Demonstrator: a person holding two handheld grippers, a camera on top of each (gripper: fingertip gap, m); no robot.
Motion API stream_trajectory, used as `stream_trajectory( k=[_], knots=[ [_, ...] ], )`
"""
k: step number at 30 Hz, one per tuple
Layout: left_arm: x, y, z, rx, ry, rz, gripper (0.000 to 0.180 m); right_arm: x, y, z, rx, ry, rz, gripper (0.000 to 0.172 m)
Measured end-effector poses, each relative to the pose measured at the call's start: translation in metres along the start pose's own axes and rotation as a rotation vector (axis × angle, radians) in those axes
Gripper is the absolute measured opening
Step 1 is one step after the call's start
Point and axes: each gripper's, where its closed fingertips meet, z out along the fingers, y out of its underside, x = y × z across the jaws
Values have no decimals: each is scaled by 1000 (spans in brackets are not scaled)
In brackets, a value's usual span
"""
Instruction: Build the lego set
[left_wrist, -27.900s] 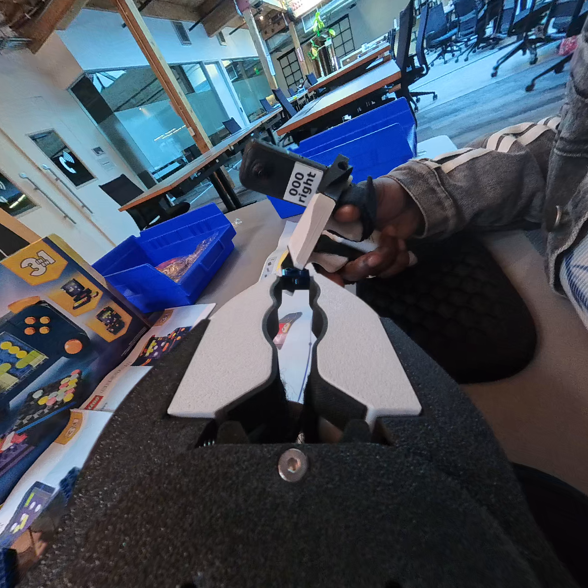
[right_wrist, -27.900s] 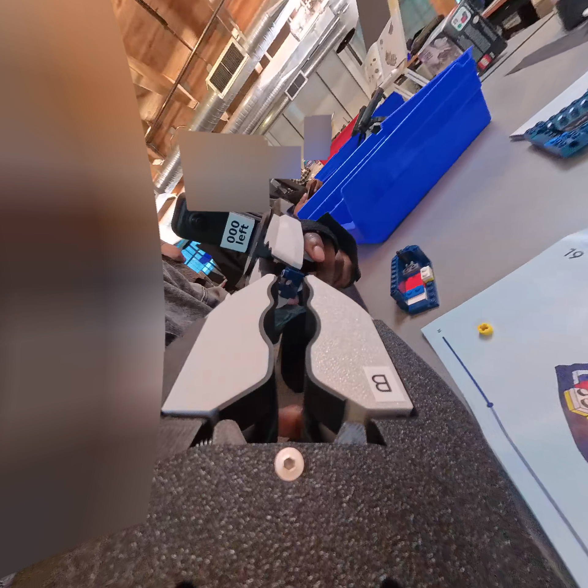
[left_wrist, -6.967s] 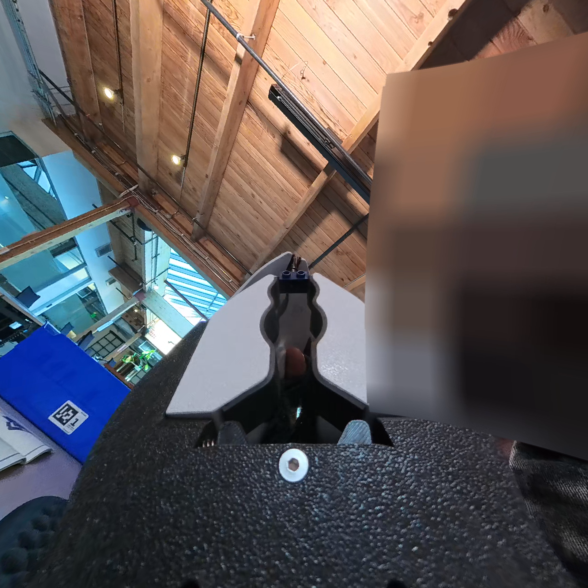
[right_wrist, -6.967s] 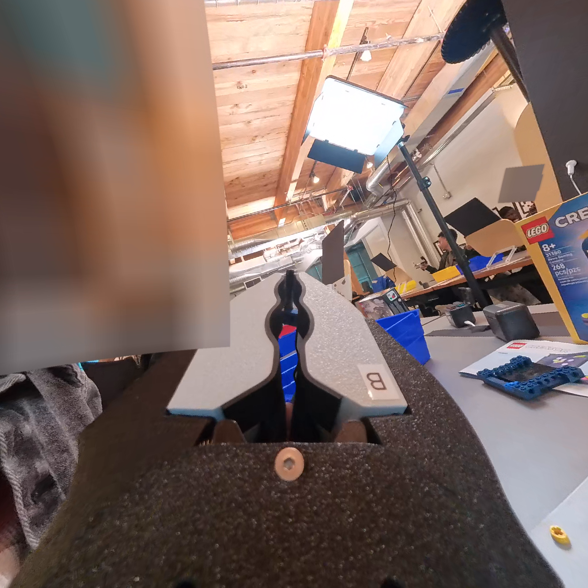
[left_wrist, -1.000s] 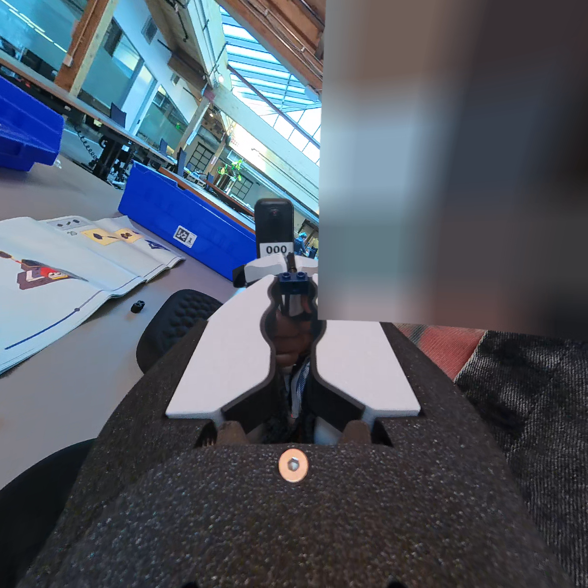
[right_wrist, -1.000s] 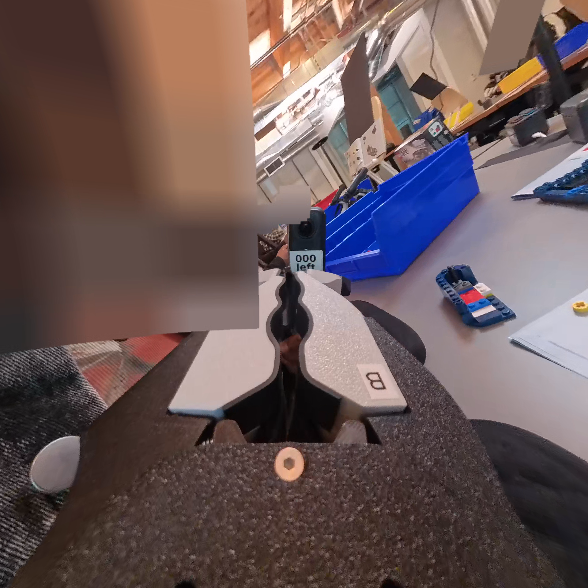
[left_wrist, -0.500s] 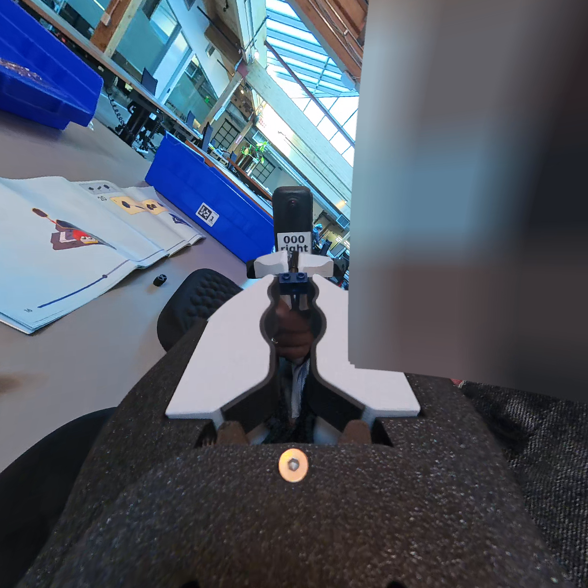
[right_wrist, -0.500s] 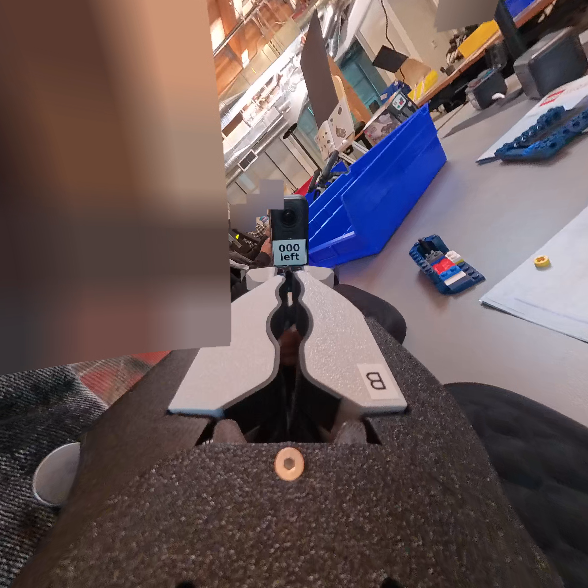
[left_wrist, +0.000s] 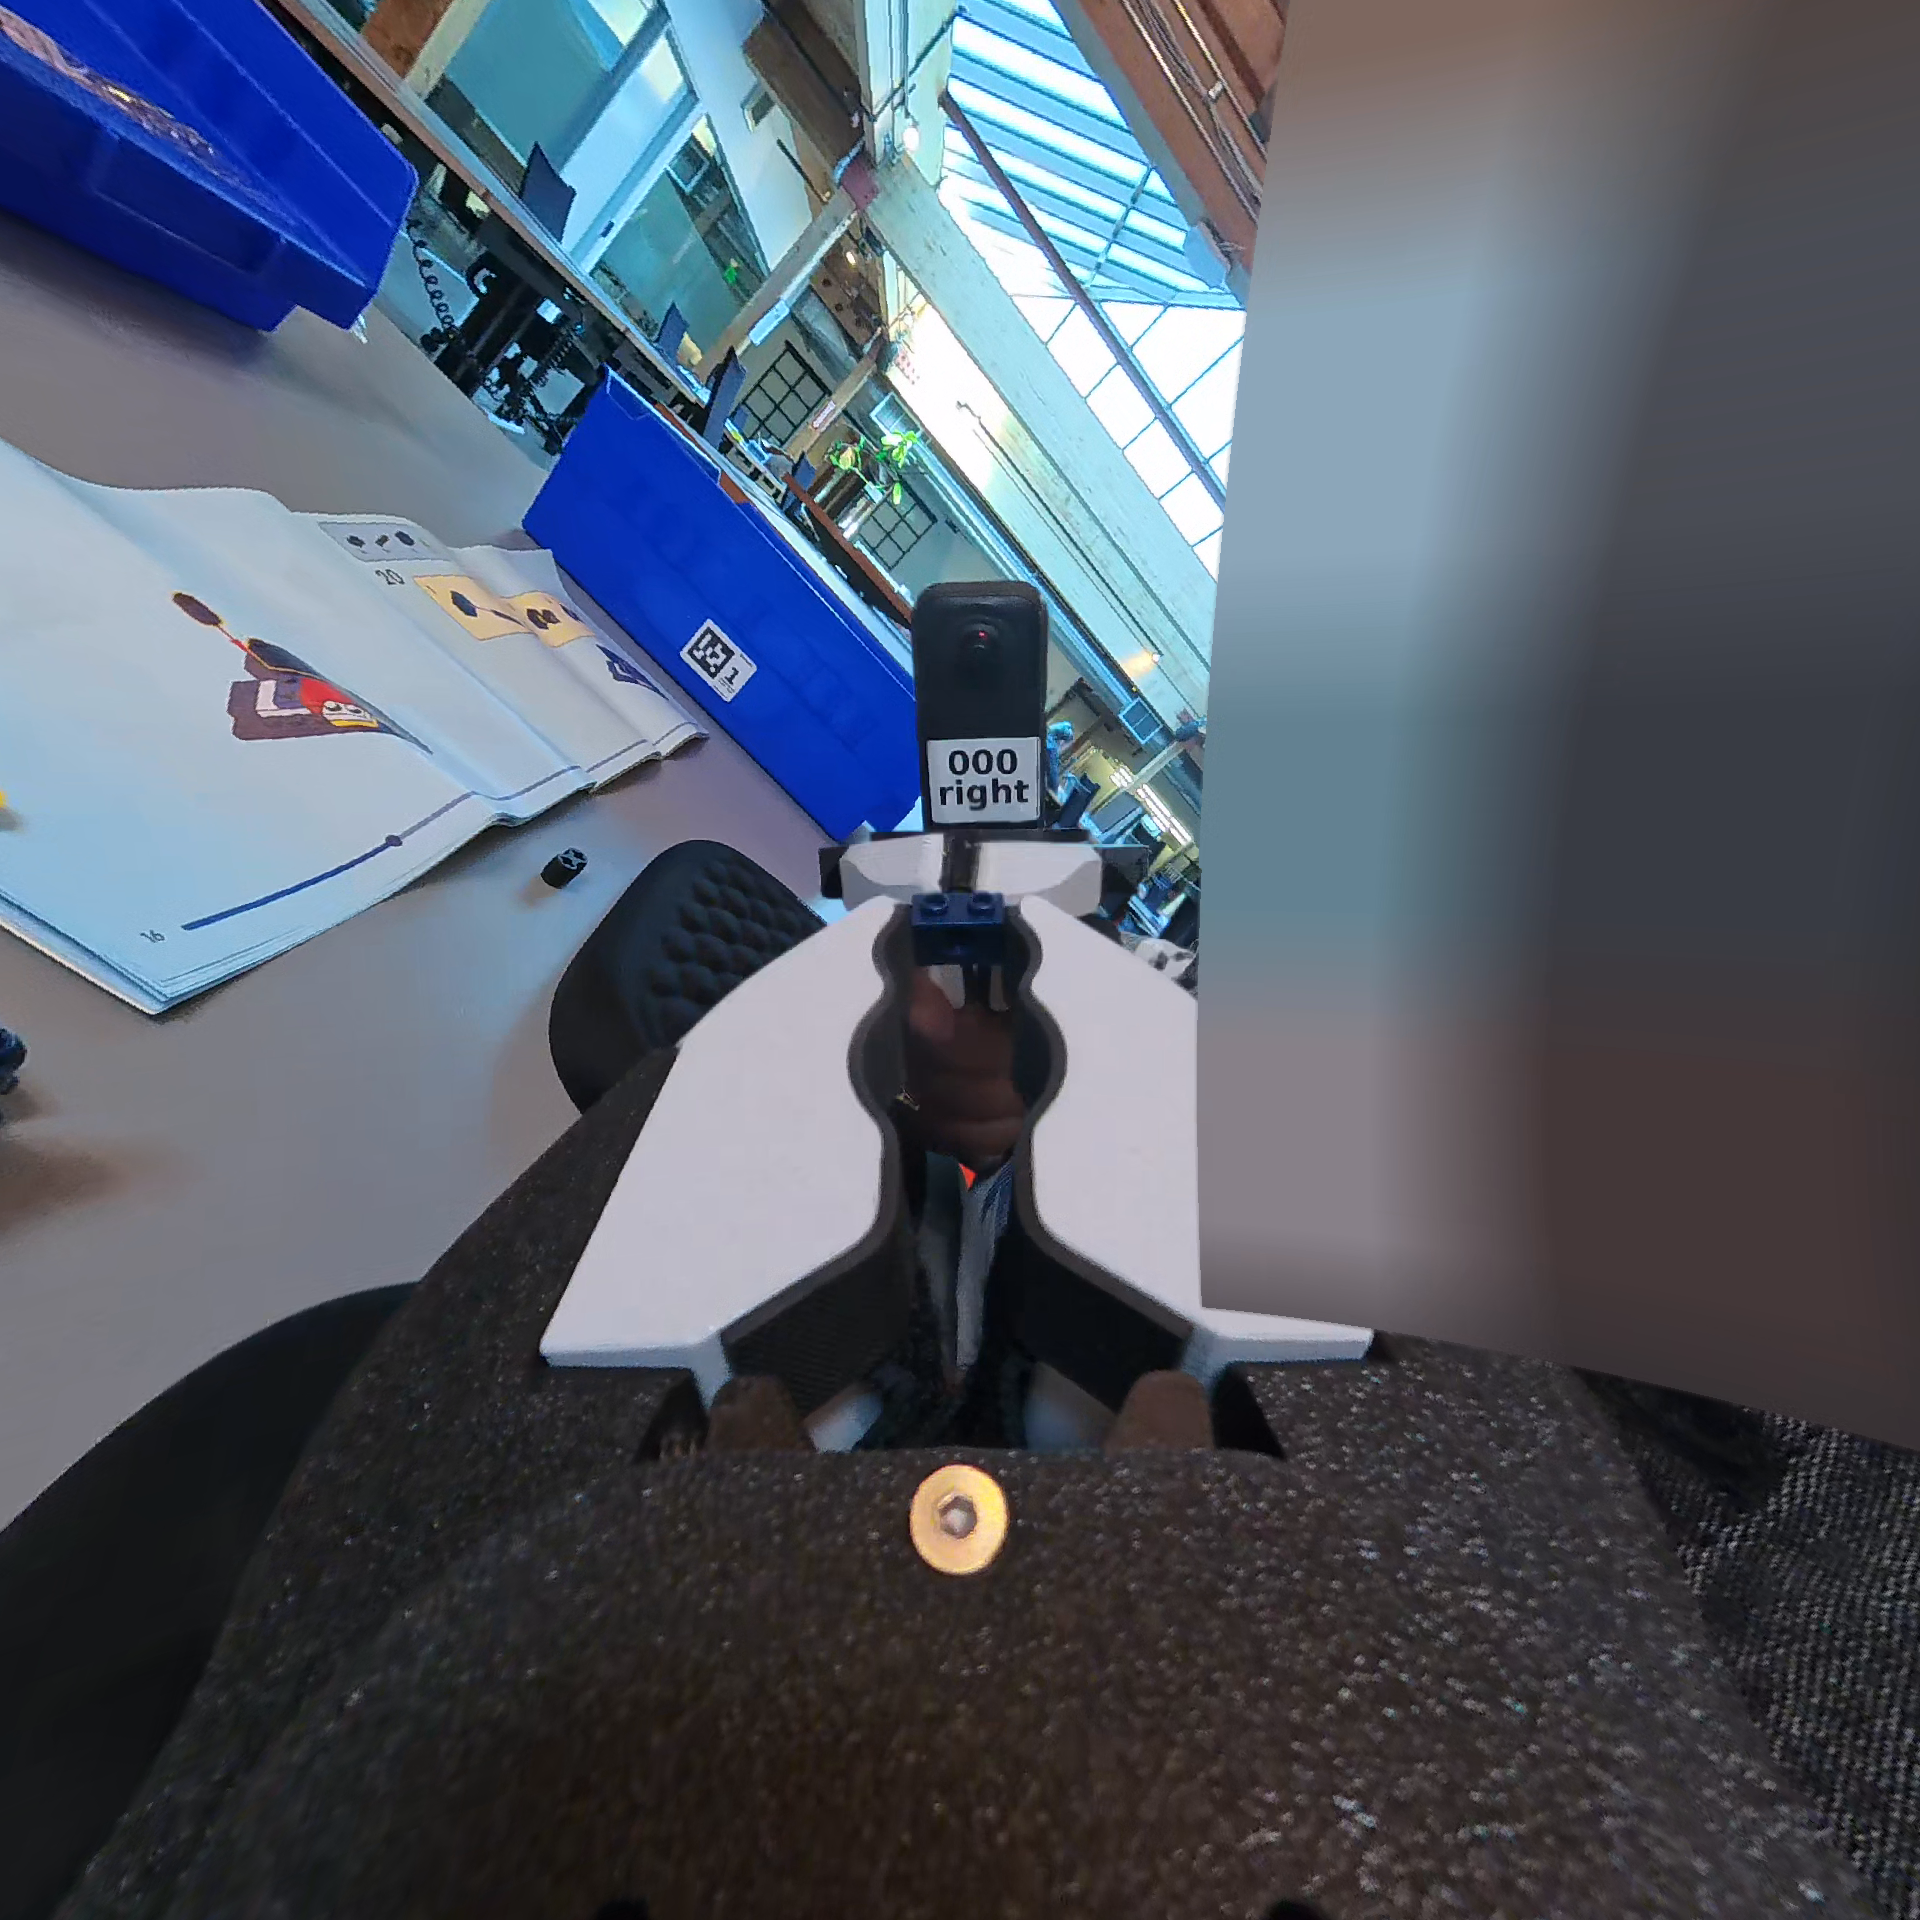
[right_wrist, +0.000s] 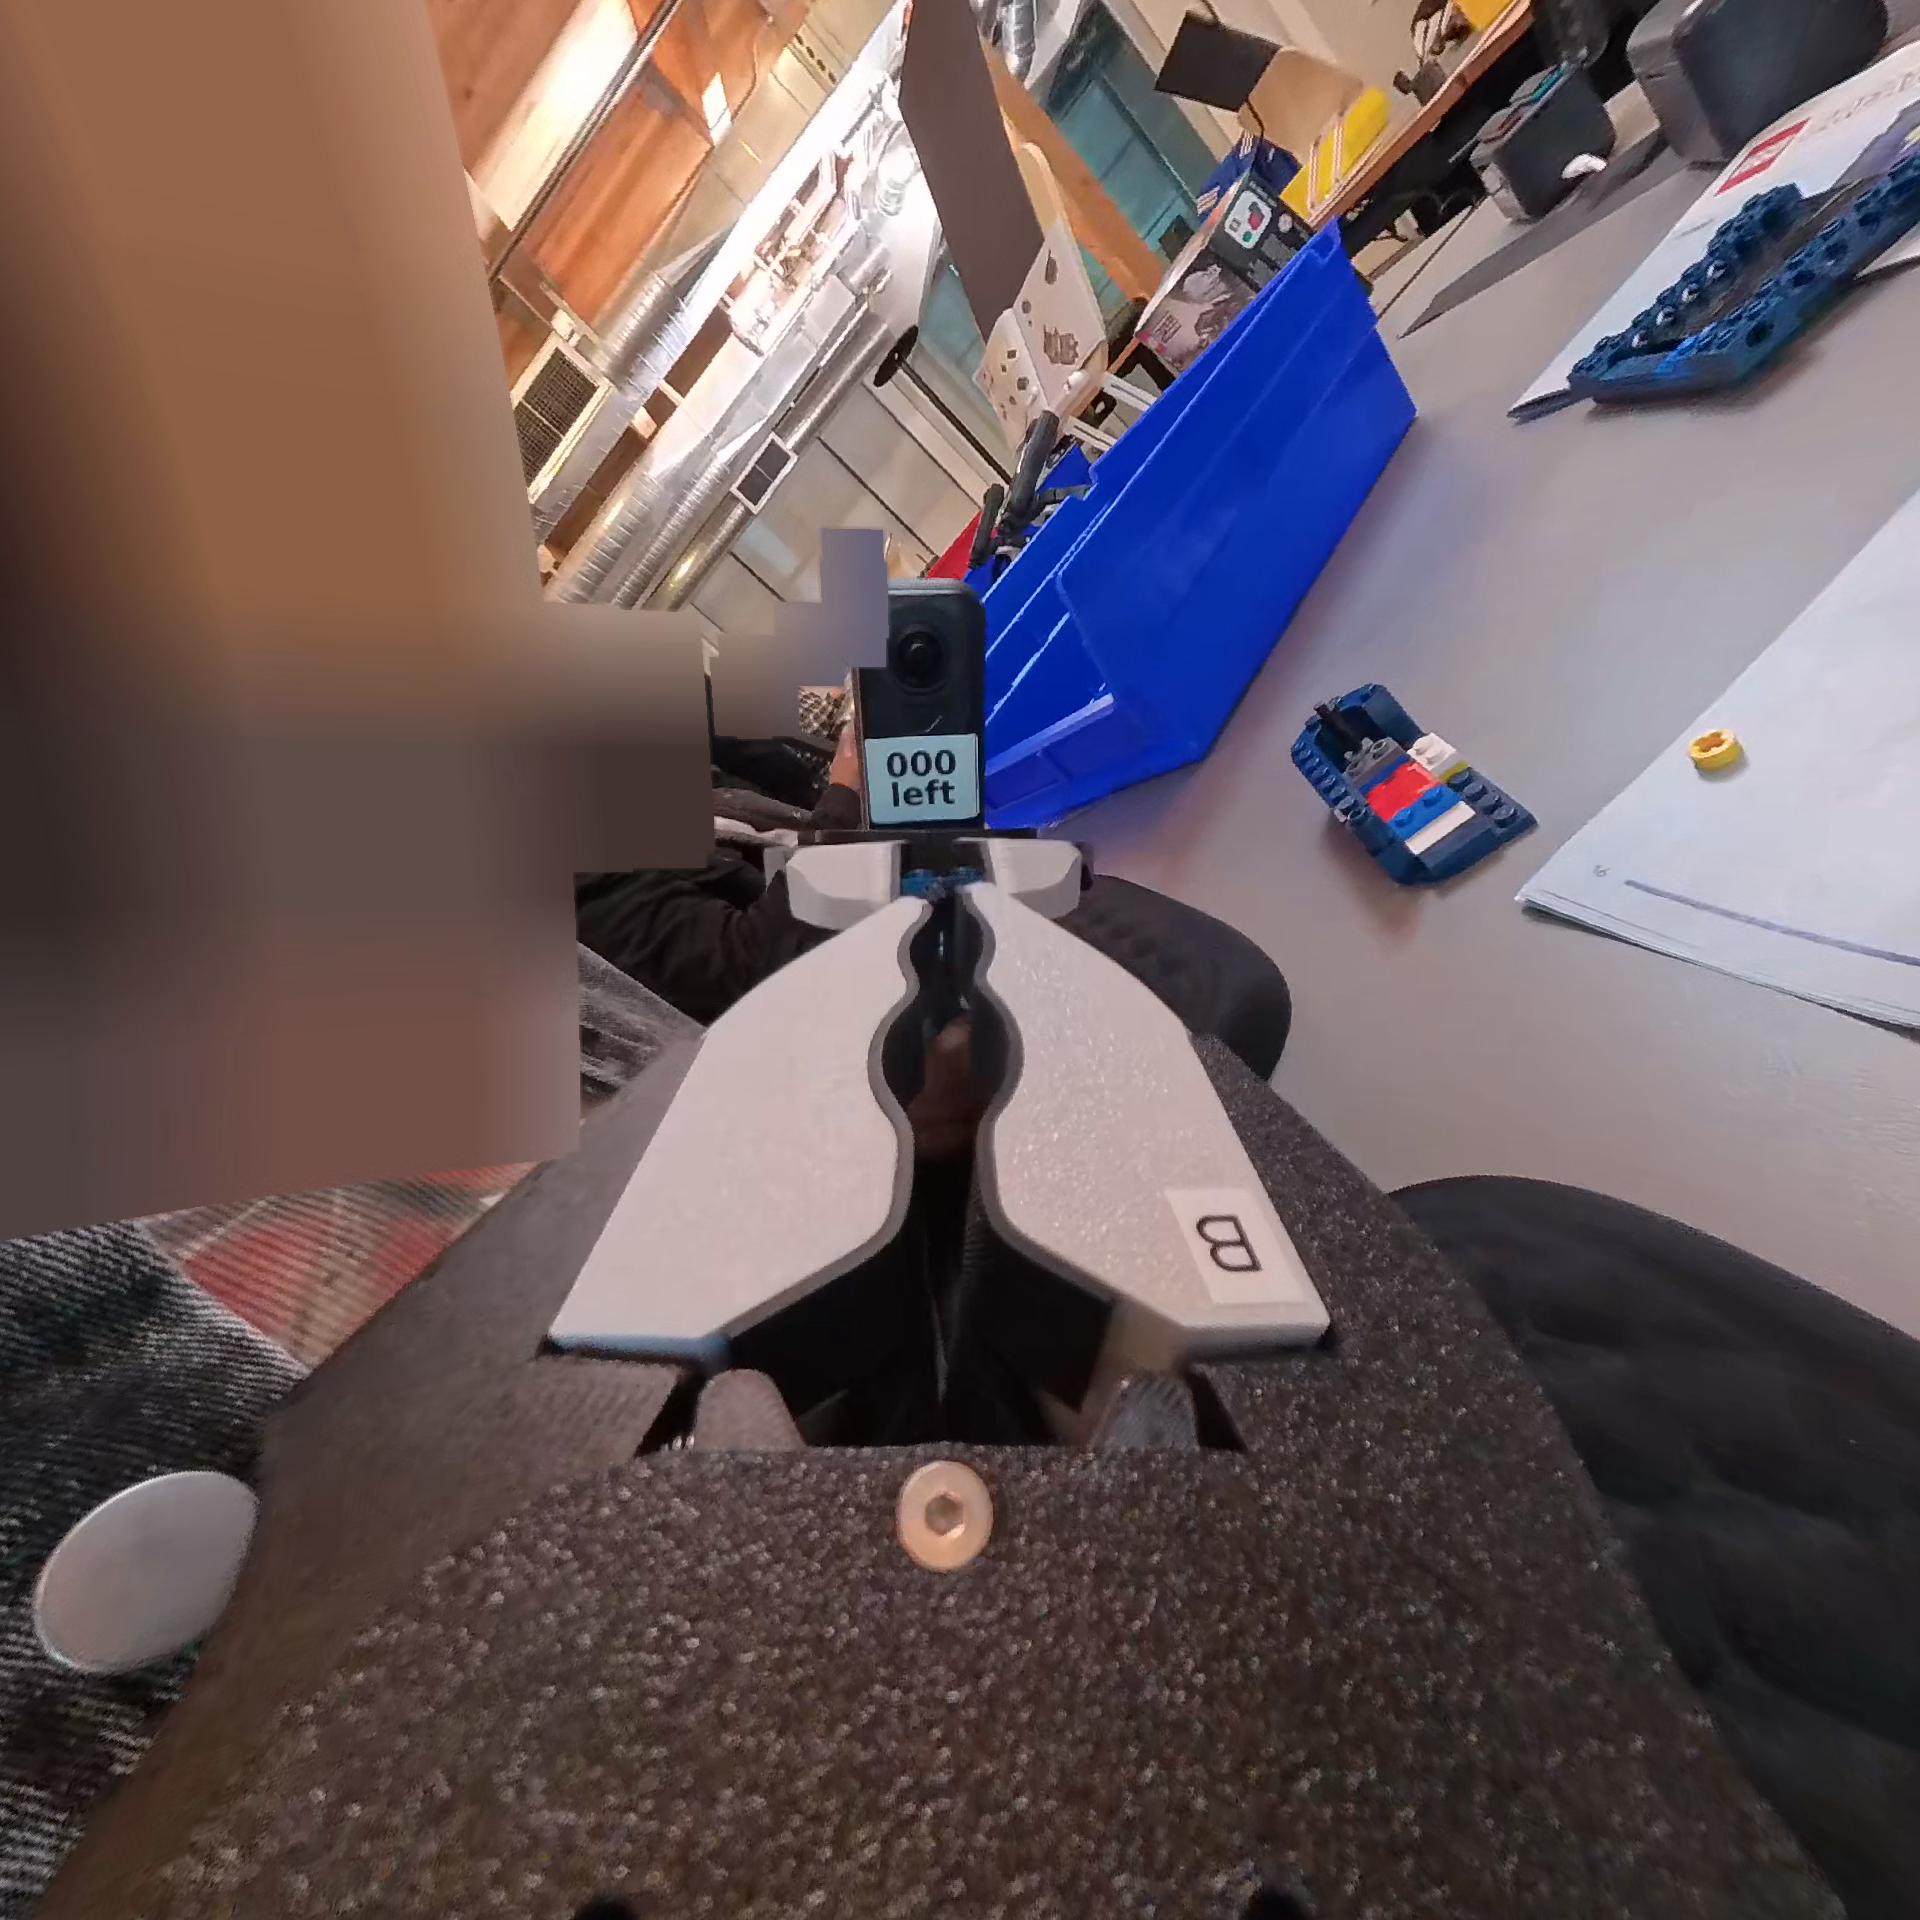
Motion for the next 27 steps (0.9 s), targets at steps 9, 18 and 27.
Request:
stream_trajectory(
  k=[9,18,27],
  knots=[
    [2,-14,-3,44,34,57,16,2,20,12,-126,-43,79,0],
    [6,-36,-16,210,57,79,16,0,-26,3,23,-10,-193,19],
    [12,-19,-6,89,35,197,16,-18,-20,-1,-117,-150,-407,25]
  ],
)
